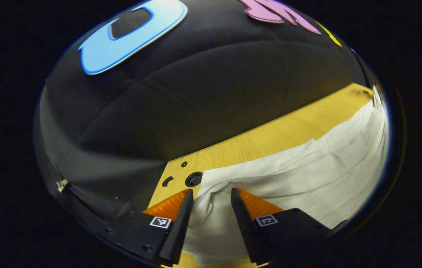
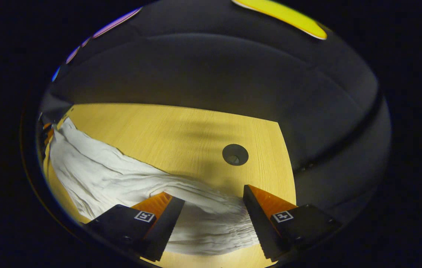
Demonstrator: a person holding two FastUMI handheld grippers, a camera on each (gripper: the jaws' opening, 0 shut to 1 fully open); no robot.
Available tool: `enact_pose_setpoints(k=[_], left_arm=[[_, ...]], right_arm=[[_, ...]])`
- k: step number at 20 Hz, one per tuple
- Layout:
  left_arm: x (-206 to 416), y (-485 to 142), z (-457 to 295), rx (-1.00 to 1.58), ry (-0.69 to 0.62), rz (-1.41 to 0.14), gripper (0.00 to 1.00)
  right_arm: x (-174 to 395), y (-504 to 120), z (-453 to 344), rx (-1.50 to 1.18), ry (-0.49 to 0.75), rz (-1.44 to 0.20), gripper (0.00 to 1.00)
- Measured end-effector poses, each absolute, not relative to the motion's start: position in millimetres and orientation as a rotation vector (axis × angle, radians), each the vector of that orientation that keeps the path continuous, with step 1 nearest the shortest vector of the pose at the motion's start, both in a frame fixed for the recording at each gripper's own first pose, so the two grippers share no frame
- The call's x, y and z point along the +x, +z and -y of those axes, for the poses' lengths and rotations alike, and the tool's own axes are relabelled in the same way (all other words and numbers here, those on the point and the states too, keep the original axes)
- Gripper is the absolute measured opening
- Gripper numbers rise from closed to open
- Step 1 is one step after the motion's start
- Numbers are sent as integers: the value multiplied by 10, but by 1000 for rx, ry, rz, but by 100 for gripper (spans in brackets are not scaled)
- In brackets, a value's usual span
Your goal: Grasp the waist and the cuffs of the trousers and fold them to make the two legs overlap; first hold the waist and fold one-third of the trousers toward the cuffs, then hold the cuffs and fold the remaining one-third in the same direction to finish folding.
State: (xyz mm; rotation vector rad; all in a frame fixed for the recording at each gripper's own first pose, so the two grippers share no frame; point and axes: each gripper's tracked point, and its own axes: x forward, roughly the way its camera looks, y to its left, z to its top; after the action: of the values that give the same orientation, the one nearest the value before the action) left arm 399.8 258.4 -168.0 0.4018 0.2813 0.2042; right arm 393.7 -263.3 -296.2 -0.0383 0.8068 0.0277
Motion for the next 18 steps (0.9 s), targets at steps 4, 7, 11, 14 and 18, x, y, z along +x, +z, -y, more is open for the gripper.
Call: enact_pose_setpoints(k=[4, 7, 11, 14, 18], left_arm=[[3783, -1438, -2515, 222, 215, -190, 96], [3558, -1177, -2450, 142, 214, -136, 96], [3204, -932, -2253, 95, 197, -63, 97], [3009, -932, -2129, 27, 195, -53, 97], [2772, -961, -2075, -41, 213, -46, 97]], right_arm=[[3656, -2898, 2869, 164, -81, -776, 99], [3404, -2808, 3273, 103, -184, -768, 100], [3345, -2829, 3232, 187, -218, -684, 99], [3346, -2917, 3156, 258, -276, -614, 99], [3333, -3065, 3159, 315, -356, -550, 99]])
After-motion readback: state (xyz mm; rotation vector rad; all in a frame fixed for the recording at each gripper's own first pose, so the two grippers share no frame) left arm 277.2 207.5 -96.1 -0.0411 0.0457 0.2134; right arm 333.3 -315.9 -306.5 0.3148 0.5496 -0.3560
